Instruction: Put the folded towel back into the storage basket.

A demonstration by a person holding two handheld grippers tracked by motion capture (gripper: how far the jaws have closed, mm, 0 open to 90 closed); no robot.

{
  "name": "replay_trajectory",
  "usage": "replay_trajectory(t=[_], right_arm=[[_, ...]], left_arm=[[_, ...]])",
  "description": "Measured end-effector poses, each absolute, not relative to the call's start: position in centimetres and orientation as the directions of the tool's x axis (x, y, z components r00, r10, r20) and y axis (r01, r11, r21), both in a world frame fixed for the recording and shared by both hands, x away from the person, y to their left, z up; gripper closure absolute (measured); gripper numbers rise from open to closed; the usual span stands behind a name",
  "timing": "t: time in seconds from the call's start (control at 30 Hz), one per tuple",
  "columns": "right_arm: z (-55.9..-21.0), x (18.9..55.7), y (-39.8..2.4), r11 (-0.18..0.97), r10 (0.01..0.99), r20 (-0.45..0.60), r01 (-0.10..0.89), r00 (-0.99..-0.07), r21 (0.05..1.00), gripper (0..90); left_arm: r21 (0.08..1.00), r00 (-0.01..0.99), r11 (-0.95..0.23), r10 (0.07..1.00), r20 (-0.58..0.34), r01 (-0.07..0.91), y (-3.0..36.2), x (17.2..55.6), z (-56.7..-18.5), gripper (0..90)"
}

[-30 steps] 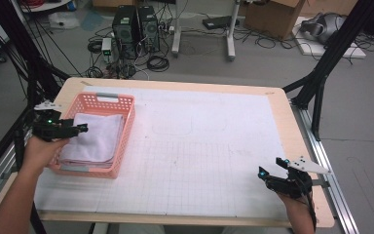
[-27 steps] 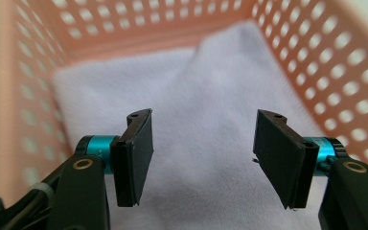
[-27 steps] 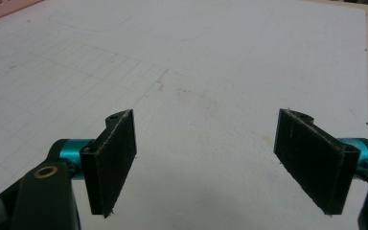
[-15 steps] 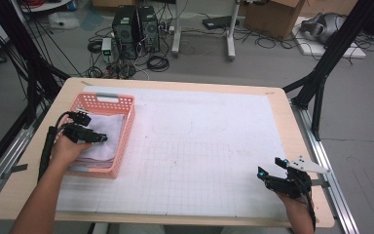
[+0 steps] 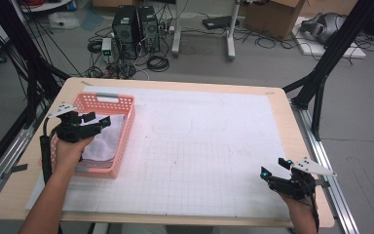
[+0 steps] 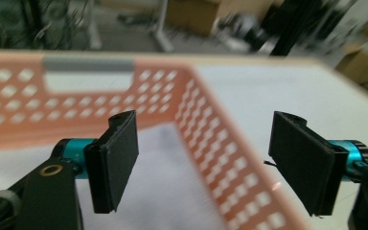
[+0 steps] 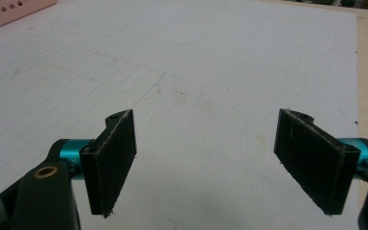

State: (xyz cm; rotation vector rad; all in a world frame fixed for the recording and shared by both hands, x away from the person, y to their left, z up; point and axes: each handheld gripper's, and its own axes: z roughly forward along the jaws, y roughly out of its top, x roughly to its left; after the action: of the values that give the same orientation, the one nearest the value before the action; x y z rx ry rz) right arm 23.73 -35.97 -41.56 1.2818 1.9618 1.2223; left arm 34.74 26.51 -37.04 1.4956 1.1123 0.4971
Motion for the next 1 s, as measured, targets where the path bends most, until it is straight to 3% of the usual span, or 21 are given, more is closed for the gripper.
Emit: replay_trajectory(t=[0.4, 0.6, 0.77, 1.0], right_arm=[[-41.9, 24.0, -36.1, 0.163, 0.892, 0.064, 0.450, -0.448, 0.878, 20.5], [-41.8, 24.1, -36.0, 0.170, 0.888, 0.058, 0.443, -0.456, 0.880, 20.3], [-41.8, 24.0, -35.5, 0.179, 0.884, 0.055, 0.445, -0.464, 0.878, 20.3], [-41.7, 23.8, -35.3, 0.196, 0.882, 0.038, 0.439, -0.470, 0.877, 20.3]], left_arm=[[0.974, 0.608, 0.088, 0.768, -0.200, 0.208, 21.2, 31.0, -35.7, 21.6], [0.978, 0.676, 0.088, 0.711, -0.196, 0.191, 17.7, 29.2, -36.7, 21.8], [0.985, 0.716, 0.008, 0.686, -0.131, 0.172, 14.7, 27.7, -38.2, 22.3], [0.985, 0.746, -0.018, 0.655, -0.117, 0.171, 12.7, 26.9, -38.8, 22.8]])
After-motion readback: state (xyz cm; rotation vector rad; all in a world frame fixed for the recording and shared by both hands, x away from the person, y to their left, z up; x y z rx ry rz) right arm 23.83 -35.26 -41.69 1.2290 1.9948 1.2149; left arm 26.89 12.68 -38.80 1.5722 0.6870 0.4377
